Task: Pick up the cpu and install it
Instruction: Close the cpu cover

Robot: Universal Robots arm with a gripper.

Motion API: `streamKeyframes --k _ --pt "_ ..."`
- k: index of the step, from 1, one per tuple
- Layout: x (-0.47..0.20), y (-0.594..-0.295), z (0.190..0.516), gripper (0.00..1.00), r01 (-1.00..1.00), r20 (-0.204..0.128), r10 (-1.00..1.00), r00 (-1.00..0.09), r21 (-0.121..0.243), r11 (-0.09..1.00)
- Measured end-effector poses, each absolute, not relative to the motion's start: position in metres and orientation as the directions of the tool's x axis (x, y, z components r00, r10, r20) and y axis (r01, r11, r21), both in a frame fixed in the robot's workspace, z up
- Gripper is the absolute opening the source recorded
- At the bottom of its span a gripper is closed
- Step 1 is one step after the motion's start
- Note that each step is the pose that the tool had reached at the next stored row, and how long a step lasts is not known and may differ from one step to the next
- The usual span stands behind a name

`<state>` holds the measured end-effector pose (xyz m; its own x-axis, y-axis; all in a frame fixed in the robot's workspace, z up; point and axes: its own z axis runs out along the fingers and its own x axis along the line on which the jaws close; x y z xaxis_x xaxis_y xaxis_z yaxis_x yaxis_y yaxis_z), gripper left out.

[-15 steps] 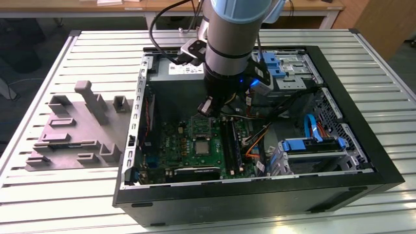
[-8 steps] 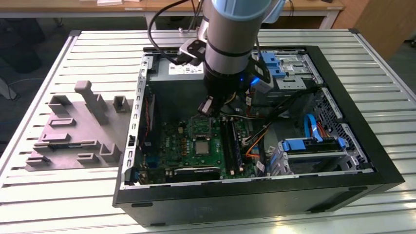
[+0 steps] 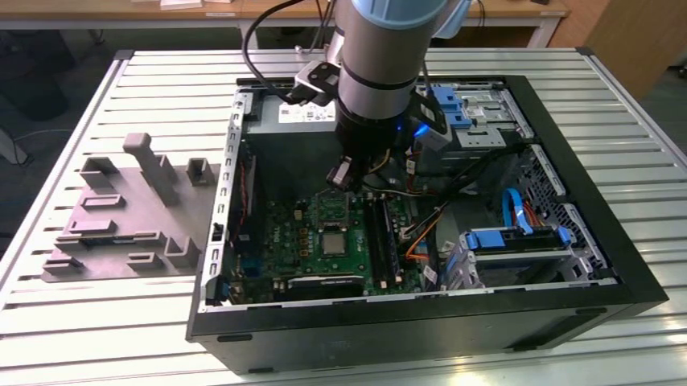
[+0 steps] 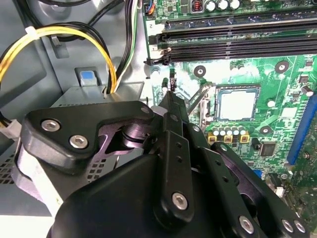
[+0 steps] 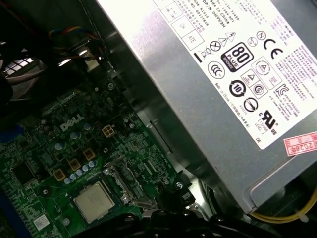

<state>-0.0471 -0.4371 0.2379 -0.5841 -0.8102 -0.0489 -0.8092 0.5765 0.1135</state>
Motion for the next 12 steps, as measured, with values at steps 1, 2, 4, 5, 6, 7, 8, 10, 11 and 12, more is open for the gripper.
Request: streamKeyframes --k 1,2,4,5,6,7,8,10,11,12 --pt "-0.0471 -0.4371 0.2379 0.11 -0.810 -0.049 -0.811 -0.583 0.114 0.575" --pt "-0.0471 -0.4371 0.2380 0.11 -0.810 -0.048 -0.811 -0.582 0.114 0.575" --pt "-0.0471 -0.4371 0.2381 0.11 -0.813 -0.048 -0.814 -0.578 0.114 0.571" --pt "-0.0471 -0.4371 0.2381 0.11 -0.813 -0.048 -0.814 -0.578 0.114 0.571" --pt "-0.0471 -0.4371 0.2381 0.11 -0.813 -0.048 -0.814 -0.578 0.114 0.571" --pt "-0.0471 -0.4371 0.2381 0.11 -0.813 -0.048 -0.814 -0.578 0.114 0.571" --pt "-0.0471 -0.4371 0.2381 0.11 -0.813 -0.048 -0.814 -0.578 0.114 0.571" --pt "-0.0471 -0.4371 0.2381 0.11 -0.813 -0.048 -0.814 -0.578 0.114 0.571" --pt "-0.0471 -0.4371 0.2381 0.11 -0.813 -0.048 -0.814 -0.578 0.114 0.571" --pt "-0.0471 -0.4371 0.2381 0.11 -0.813 -0.048 -0.814 -0.578 0.114 0.571"
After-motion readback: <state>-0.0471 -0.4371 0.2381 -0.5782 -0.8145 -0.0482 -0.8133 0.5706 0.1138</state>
